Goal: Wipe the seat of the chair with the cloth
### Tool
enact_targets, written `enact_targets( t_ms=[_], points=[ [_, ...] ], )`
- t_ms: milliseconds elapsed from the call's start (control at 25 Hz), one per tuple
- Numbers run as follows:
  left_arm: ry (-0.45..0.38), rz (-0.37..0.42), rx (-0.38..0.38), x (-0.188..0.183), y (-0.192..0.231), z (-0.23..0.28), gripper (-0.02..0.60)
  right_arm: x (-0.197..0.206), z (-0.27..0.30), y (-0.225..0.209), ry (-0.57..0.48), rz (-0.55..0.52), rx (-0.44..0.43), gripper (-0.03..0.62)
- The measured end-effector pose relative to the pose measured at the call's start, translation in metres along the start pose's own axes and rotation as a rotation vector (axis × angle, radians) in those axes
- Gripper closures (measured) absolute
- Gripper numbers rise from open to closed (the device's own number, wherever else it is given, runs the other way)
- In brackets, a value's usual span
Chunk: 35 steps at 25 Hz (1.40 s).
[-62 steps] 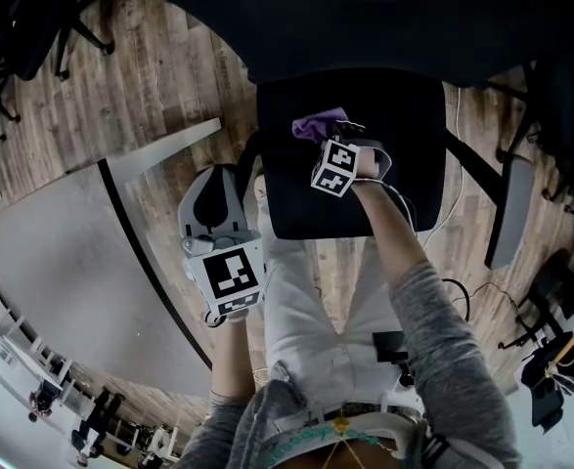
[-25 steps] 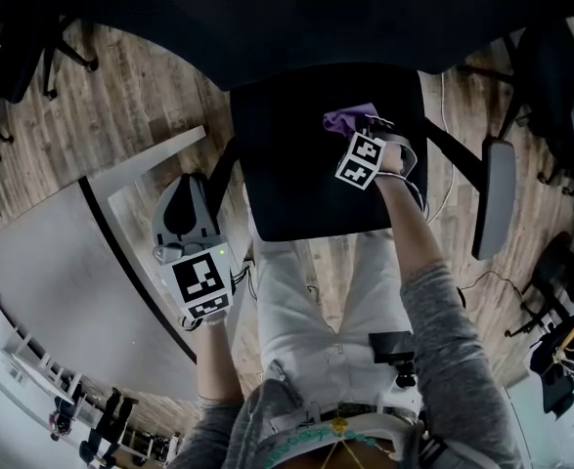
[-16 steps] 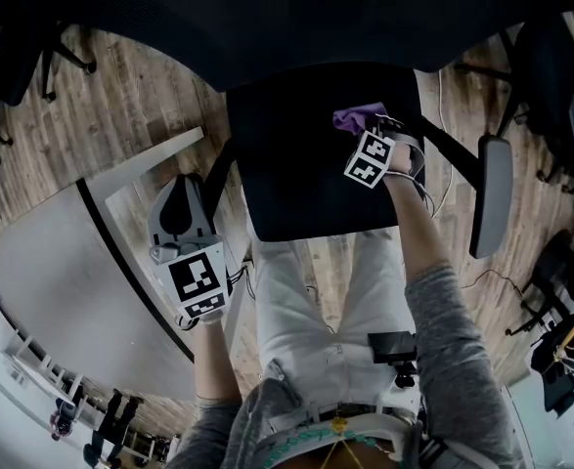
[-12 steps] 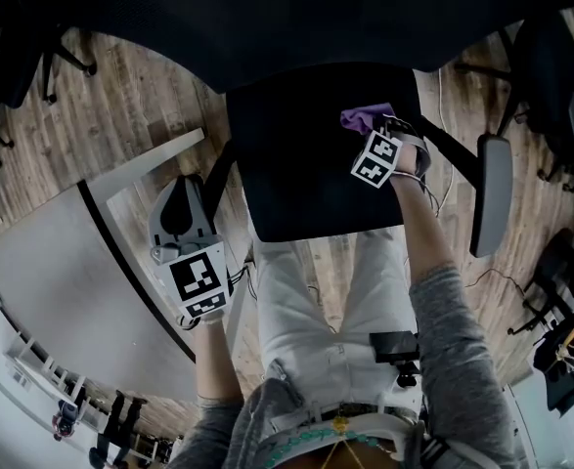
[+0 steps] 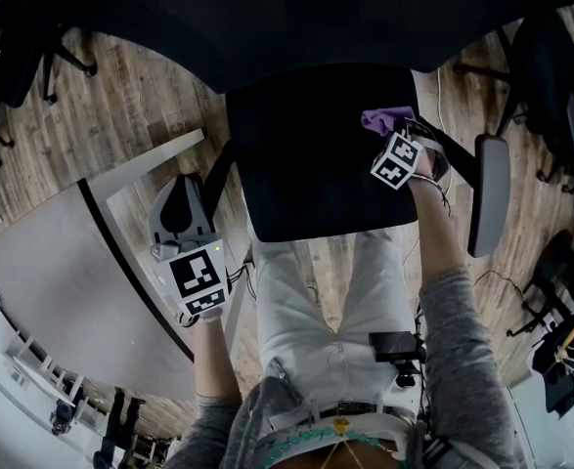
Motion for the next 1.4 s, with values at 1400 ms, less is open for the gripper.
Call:
enact_targets(
  t_ms=[1400],
  points=[
    [-0.01,-0.011,0.015,0.001,0.001,0.0,0.578,-0.035,-0.068,0.049,-0.321,0.03,-0.053,0.546]
  ],
)
Point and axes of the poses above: the fingertips, and each gripper's own axes: z forward along the fingers, y to its left, x out of its underside, the point moved 7 cm from there along -z, backward along the fingers, and after that the axes turned 1 degree about y, right-handed, at the moved point
